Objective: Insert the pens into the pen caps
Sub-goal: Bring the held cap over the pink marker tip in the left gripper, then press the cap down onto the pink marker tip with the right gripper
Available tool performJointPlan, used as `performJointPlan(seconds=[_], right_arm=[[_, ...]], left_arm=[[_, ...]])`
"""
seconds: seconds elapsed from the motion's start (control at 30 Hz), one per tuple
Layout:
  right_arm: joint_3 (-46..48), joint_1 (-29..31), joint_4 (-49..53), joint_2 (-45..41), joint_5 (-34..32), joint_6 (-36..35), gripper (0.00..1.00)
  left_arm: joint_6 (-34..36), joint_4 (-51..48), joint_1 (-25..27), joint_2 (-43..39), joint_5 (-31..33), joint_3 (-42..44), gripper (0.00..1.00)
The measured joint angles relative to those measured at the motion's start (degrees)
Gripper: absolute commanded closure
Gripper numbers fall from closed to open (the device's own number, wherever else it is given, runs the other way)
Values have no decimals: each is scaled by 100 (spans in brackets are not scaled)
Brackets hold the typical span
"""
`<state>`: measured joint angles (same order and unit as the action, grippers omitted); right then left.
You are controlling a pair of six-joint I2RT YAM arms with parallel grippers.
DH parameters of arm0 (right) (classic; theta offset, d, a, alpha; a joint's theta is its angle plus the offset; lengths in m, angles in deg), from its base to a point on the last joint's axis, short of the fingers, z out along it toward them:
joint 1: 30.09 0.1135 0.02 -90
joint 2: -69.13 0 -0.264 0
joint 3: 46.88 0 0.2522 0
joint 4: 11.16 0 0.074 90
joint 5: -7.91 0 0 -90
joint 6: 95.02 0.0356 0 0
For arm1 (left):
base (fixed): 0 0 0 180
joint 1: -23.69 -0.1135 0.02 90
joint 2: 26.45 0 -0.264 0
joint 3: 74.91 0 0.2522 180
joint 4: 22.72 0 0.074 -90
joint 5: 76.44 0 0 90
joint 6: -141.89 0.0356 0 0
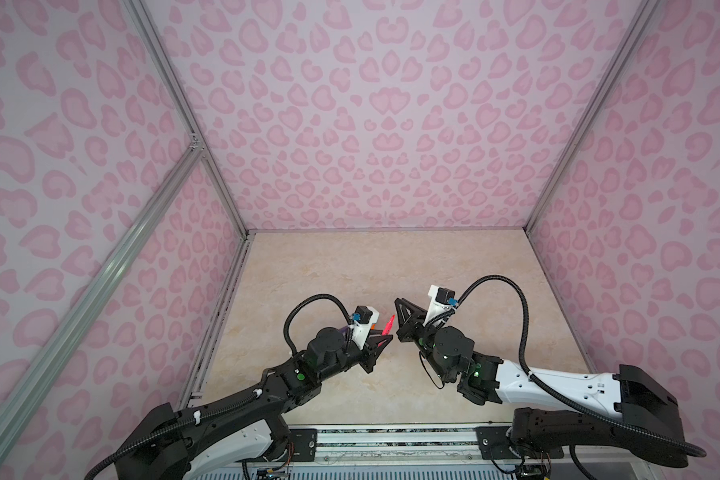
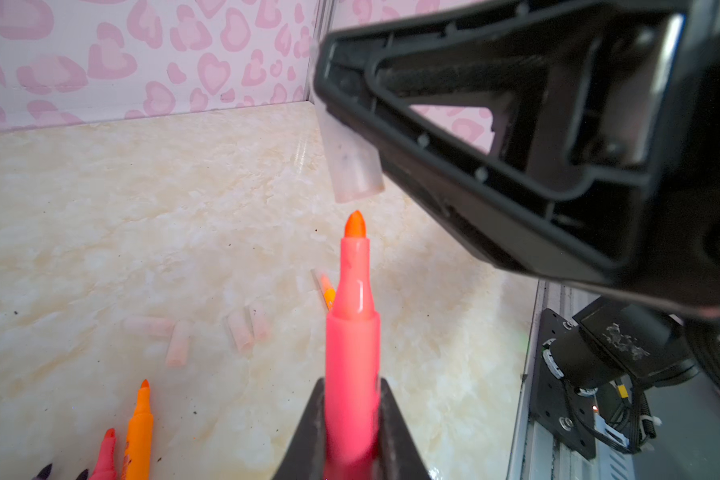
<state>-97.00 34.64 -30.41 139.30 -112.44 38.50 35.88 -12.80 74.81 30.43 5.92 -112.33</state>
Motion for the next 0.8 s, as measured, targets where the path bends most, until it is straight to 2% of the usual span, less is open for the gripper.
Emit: performJointPlan(seconds=[0.63, 0.8], right_arm=[[-103, 131, -59, 400, 37, 164, 100], [7, 142, -352, 501, 92, 192, 100]], left_arm=[[-136, -118, -7, 22, 221, 26, 97], [-264, -120, -44, -48, 243, 83, 97]])
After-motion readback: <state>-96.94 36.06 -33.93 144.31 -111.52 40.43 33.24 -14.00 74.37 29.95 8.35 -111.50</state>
